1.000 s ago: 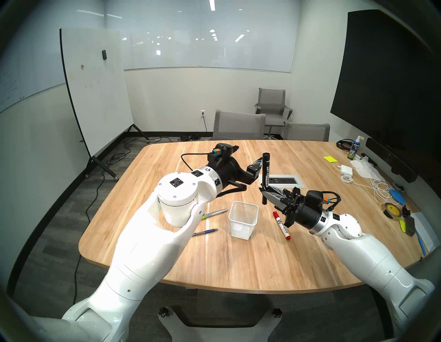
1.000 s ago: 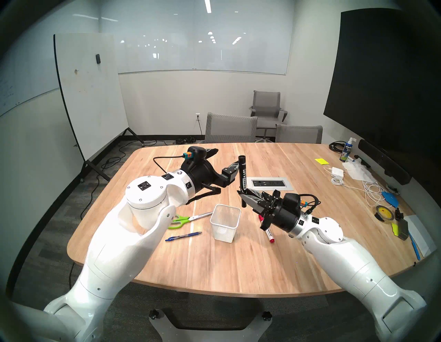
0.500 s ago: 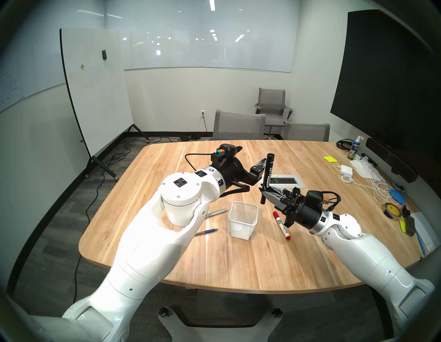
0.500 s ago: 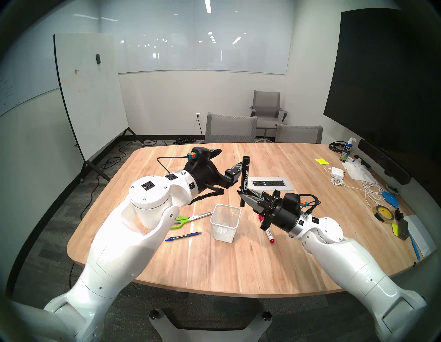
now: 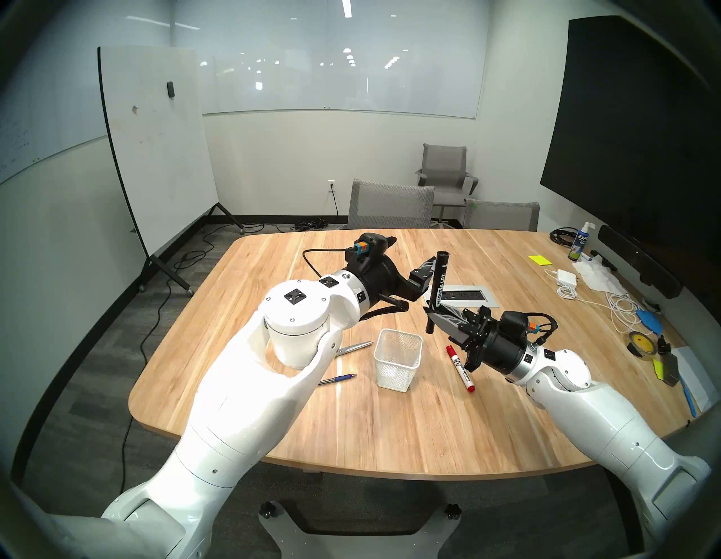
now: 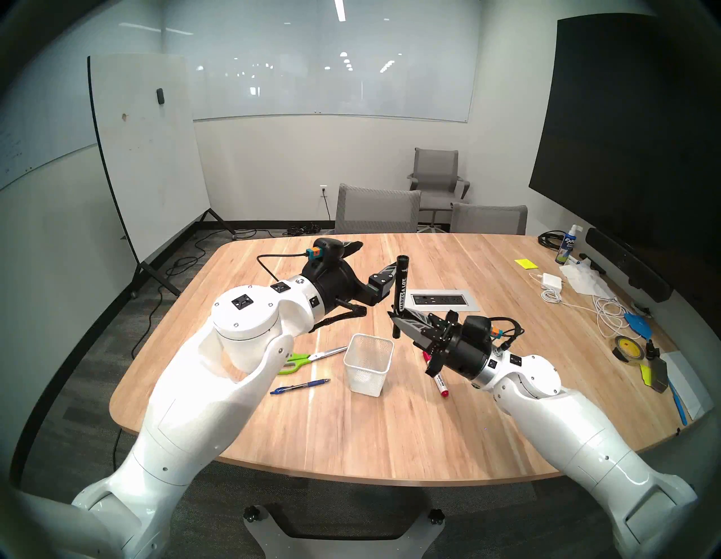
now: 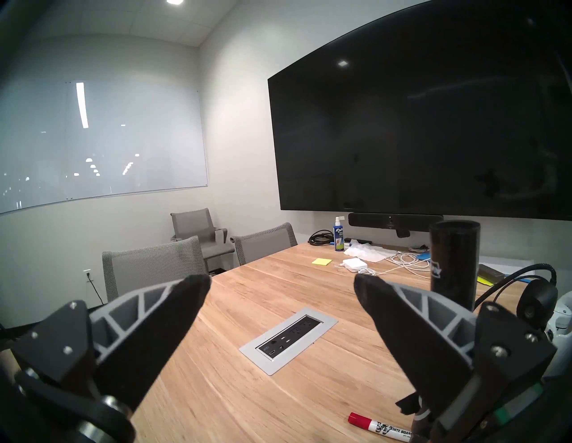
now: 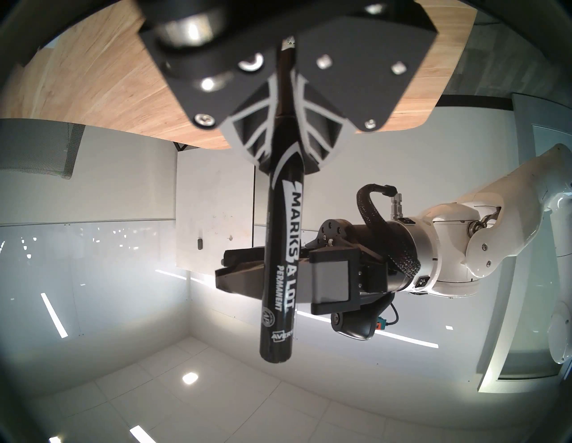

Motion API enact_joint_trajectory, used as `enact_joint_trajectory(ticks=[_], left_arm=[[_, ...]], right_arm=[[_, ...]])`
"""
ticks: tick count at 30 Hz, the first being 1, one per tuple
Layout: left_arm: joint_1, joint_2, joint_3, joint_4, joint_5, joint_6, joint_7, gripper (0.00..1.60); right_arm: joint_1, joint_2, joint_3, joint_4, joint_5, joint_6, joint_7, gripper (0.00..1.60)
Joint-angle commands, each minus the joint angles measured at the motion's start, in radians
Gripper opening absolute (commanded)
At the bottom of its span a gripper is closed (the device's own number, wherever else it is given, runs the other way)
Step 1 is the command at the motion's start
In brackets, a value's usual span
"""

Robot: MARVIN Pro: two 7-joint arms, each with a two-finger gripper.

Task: Place the pen, the marker, and the scissors into the pen holder

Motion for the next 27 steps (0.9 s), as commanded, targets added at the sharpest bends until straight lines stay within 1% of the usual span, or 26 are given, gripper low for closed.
enact_joint_trajectory(ticks=[1, 12, 16, 20, 23, 27], left_arm=[[-0.022, -0.011, 0.002, -0.010, 0.000, -0.013, -0.006, 1.60], [-0.033, -0.021, 0.020, 0.000, 0.003, -0.015, -0.008, 1.60], [-0.025, -0.027, 0.017, 0.005, 0.014, -0.014, 0.018, 1.60], [-0.007, -0.012, -0.012, 0.012, 0.015, -0.016, 0.041, 1.60], [0.018, 0.016, -0.044, -0.004, 0.012, -0.023, 0.042, 1.60], [0.044, 0.033, -0.065, -0.020, 0.018, -0.027, 0.055, 1.60]], right_arm=[[0.010, 0.002, 0.007, -0.010, 0.004, 0.002, 0.000, 0.00], [0.010, 0.002, 0.007, -0.010, 0.004, 0.002, 0.000, 0.00], [0.010, 0.002, 0.007, -0.010, 0.004, 0.002, 0.000, 0.00], [0.010, 0.002, 0.007, -0.010, 0.004, 0.002, 0.000, 0.00], [0.010, 0.002, 0.007, -0.010, 0.004, 0.002, 0.000, 0.00], [0.010, 0.002, 0.007, -0.010, 0.004, 0.002, 0.000, 0.00]])
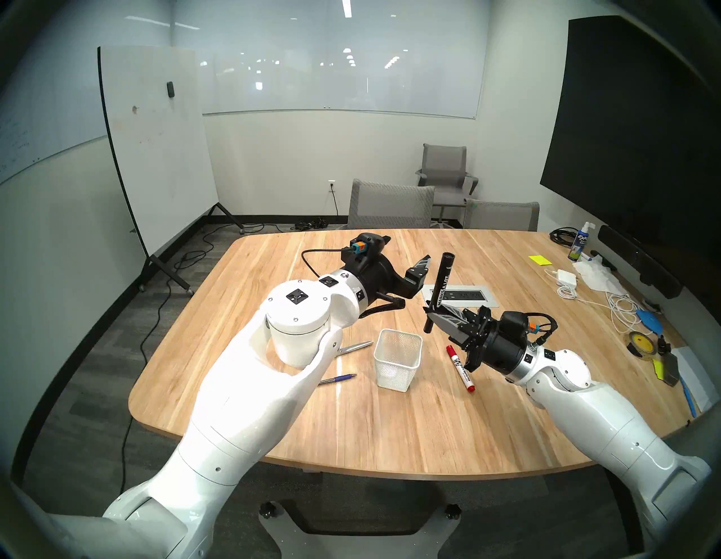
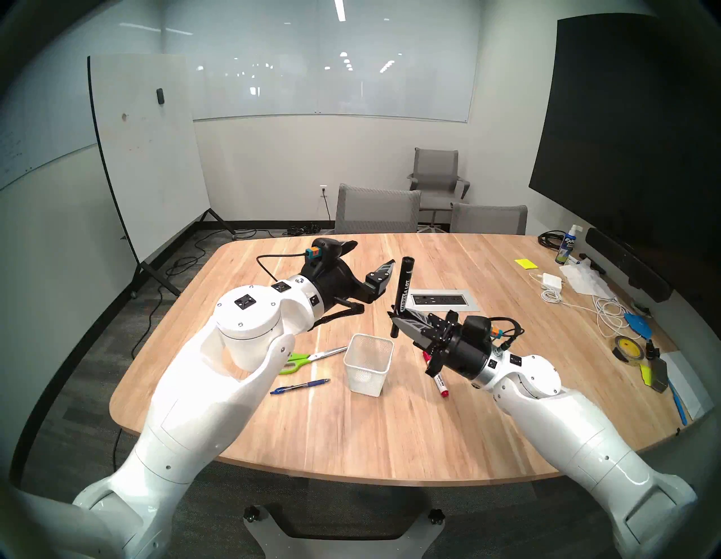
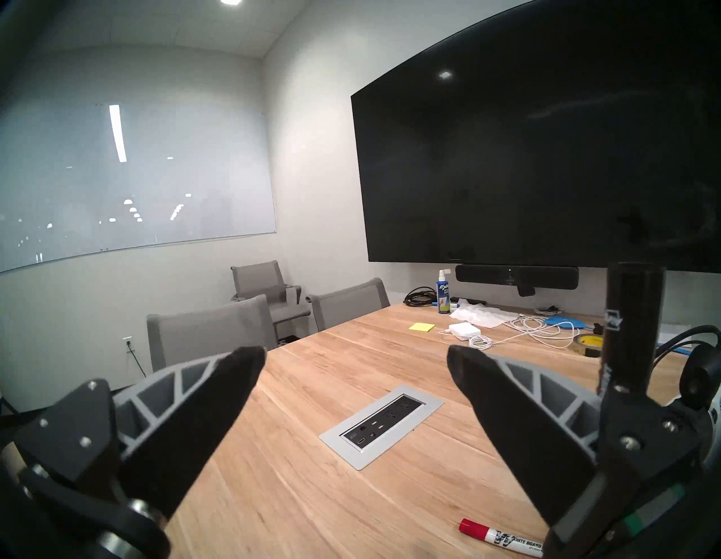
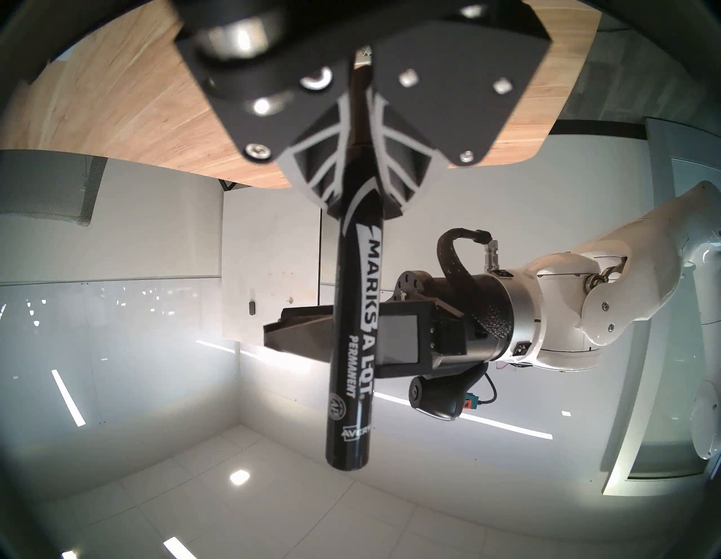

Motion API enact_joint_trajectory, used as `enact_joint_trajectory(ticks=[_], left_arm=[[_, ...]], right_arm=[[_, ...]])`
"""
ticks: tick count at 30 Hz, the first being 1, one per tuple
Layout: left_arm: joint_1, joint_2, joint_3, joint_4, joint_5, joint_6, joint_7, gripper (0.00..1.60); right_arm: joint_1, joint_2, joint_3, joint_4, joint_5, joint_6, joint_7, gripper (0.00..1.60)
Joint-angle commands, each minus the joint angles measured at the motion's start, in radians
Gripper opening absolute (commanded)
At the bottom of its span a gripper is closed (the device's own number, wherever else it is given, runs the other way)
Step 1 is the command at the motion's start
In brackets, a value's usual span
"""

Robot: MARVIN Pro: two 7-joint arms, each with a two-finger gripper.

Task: Place the pen, the marker, and the scissors into the pen holder

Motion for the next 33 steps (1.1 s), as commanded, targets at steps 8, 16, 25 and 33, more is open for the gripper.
enact_joint_trajectory(ticks=[8, 16, 25, 33], left_arm=[[0.109, 0.060, -0.092, -0.055, 0.005, -0.051, 0.053, 1.60], [0.186, 0.056, -0.113, -0.078, 0.061, -0.078, 0.167, 1.60], [0.192, -0.021, -0.126, -0.055, 0.151, -0.024, 0.324, 1.60], [0.183, -0.016, -0.106, -0.054, 0.145, -0.016, 0.374, 1.60]], right_arm=[[0.010, 0.002, 0.007, -0.010, 0.004, 0.002, 0.000, 0.00], [0.010, 0.002, 0.007, -0.010, 0.004, 0.002, 0.000, 0.00], [0.010, 0.002, 0.007, -0.009, 0.004, 0.002, 0.000, 0.00], [0.010, 0.002, 0.007, -0.010, 0.005, 0.002, 0.000, 0.00]])
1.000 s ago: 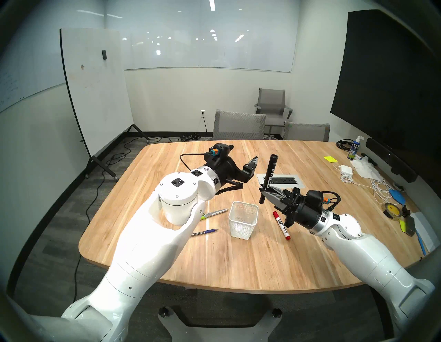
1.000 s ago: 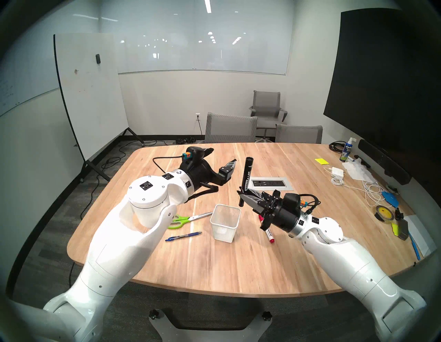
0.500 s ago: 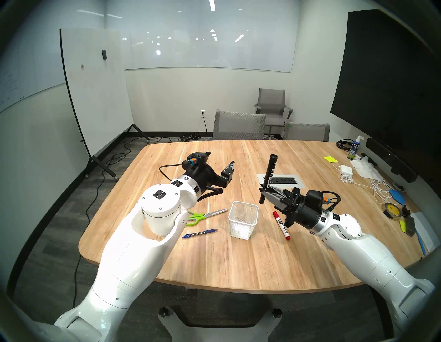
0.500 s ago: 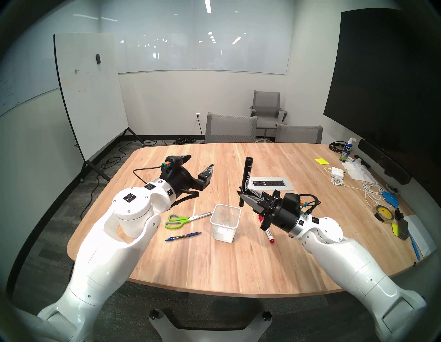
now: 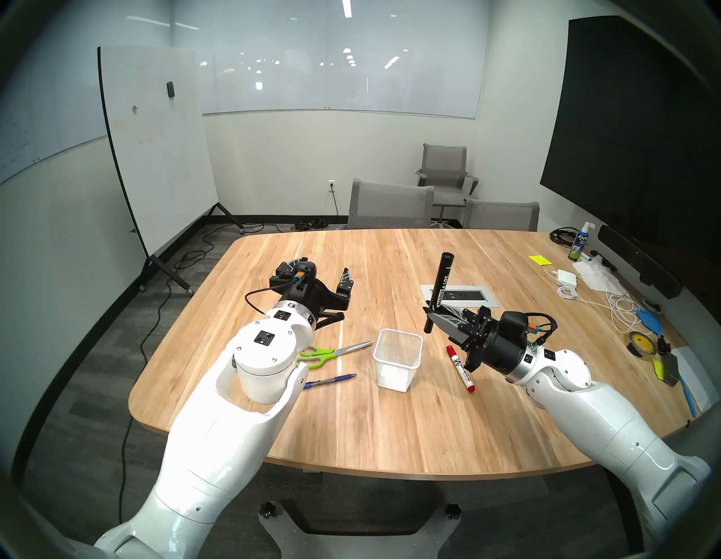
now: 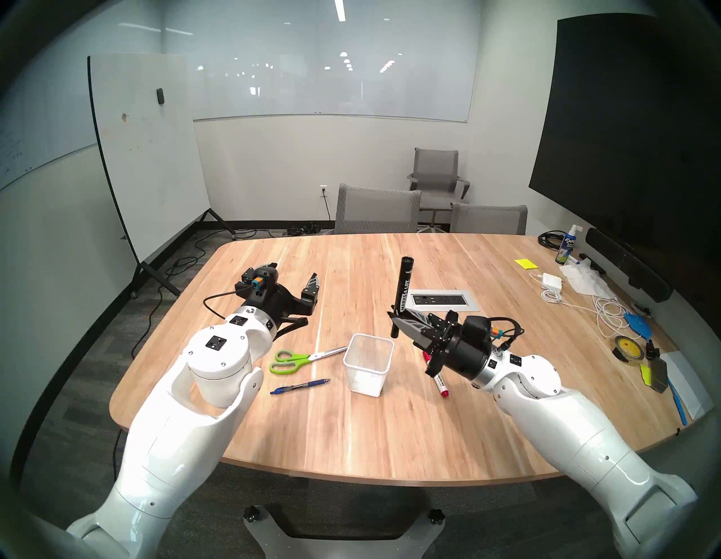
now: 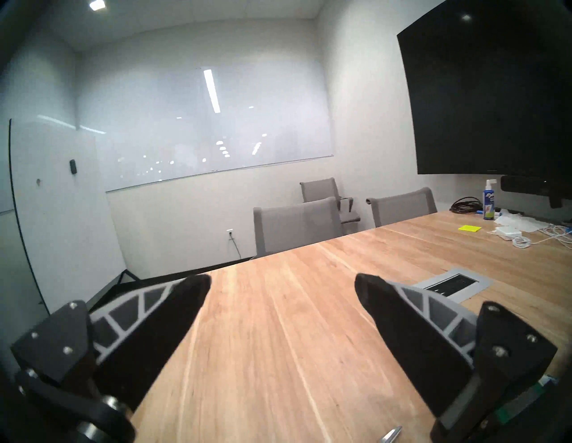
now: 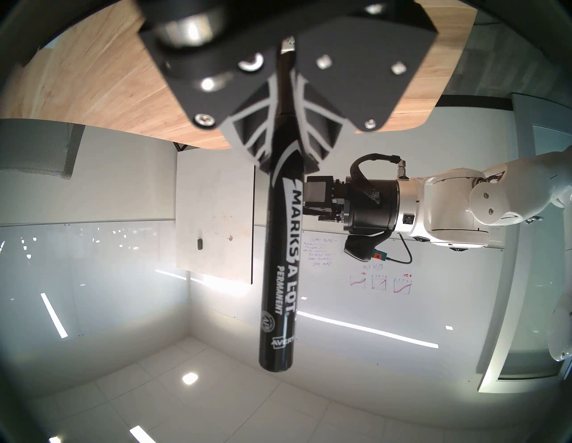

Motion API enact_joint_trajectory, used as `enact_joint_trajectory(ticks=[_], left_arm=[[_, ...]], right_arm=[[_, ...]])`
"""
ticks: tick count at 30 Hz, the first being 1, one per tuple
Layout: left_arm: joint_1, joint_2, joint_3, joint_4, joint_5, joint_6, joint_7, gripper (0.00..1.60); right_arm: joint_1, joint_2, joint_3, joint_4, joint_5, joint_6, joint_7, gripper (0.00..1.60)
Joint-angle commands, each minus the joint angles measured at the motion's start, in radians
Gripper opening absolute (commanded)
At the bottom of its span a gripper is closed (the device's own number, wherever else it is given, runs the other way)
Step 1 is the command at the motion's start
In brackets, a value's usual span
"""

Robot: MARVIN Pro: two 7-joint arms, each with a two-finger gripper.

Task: Place the pen, the marker, and the scissors into the pen holder

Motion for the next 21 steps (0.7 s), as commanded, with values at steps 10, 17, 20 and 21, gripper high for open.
enact_joint_trajectory(ticks=[10, 17, 20, 21], left_arm=[[-0.016, -0.033, 0.008, -0.015, 0.008, 0.007, 0.035, 1.60], [-0.016, -0.033, 0.009, -0.015, 0.007, 0.007, 0.037, 1.60], [-0.016, -0.033, 0.009, -0.015, 0.007, 0.007, 0.037, 1.60], [-0.016, -0.033, 0.009, -0.015, 0.007, 0.007, 0.037, 1.60]], right_arm=[[0.008, 0.003, 0.010, -0.013, 0.001, 0.000, -0.009, 0.00], [0.021, -0.004, 0.004, -0.010, -0.008, 0.002, -0.011, 0.00], [0.031, -0.012, -0.004, -0.011, -0.017, 0.007, -0.014, 0.00], [0.034, -0.017, -0.007, -0.010, -0.020, 0.008, -0.017, 0.00]])
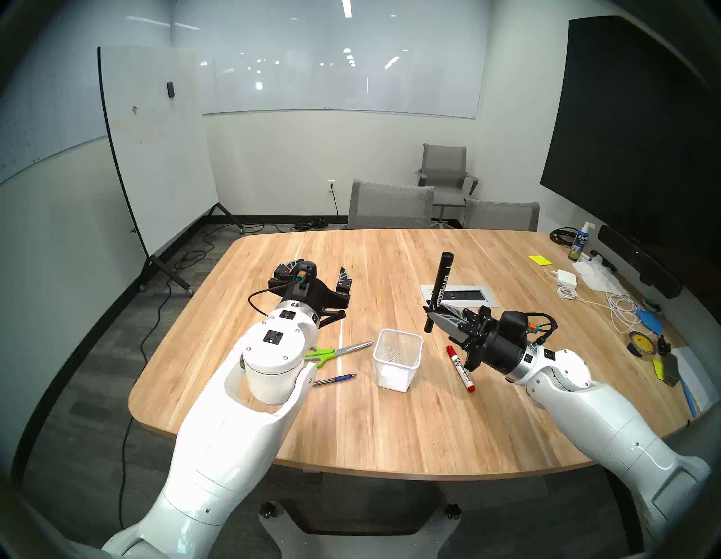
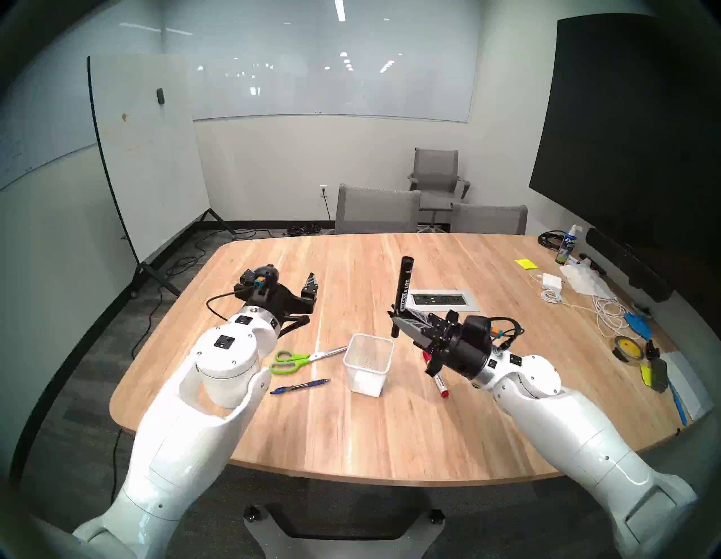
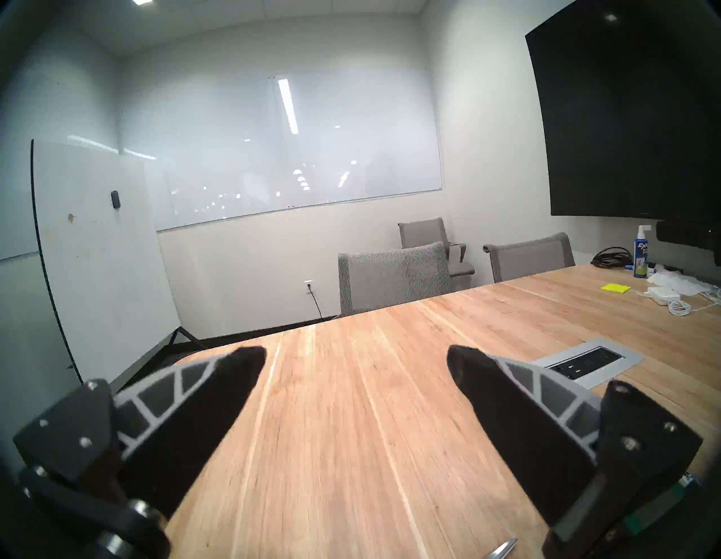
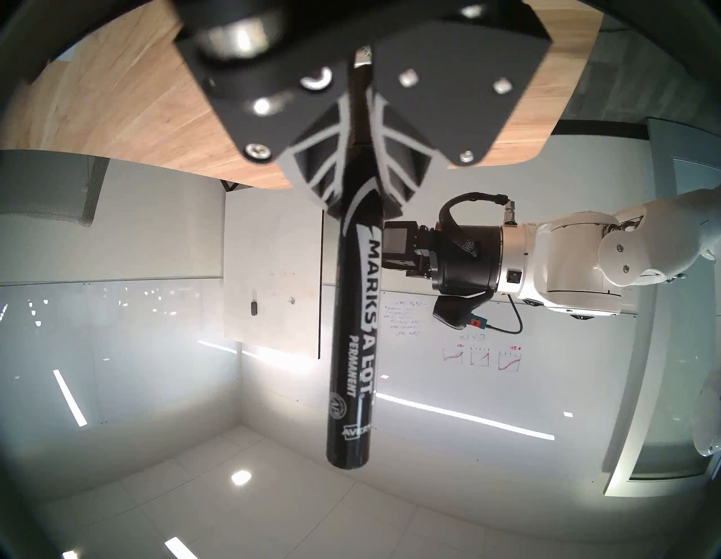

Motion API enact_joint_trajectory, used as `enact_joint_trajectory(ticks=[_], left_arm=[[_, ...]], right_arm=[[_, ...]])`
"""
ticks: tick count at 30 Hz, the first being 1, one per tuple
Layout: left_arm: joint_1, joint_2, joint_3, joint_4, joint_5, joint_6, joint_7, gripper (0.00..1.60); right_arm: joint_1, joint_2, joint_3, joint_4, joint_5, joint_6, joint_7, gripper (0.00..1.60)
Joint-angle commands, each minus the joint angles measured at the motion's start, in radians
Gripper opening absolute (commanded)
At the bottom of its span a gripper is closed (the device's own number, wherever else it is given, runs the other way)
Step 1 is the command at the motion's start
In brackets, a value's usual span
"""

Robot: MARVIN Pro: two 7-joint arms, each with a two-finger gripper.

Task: Place the pen, the marker, and the scissors into the pen holder

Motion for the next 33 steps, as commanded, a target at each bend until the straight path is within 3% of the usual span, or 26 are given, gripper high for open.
enact_joint_trajectory(ticks=[1, 14, 33], left_arm=[[-0.012, -0.006, 0.000, -0.018, -0.004, -0.009, -0.004, 1.60], [-0.012, -0.006, 0.000, -0.018, -0.004, -0.009, -0.003, 1.60], [-0.012, -0.007, -0.001, -0.018, -0.003, -0.009, -0.005, 1.60]], right_arm=[[0.034, -0.018, -0.008, -0.010, -0.016, 0.010, -0.007, 0.00], [0.066, -0.055, -0.034, 0.018, -0.064, 0.029, -0.023, 0.00], [0.063, -0.090, -0.043, 0.062, -0.074, 0.027, -0.007, 0.00]])
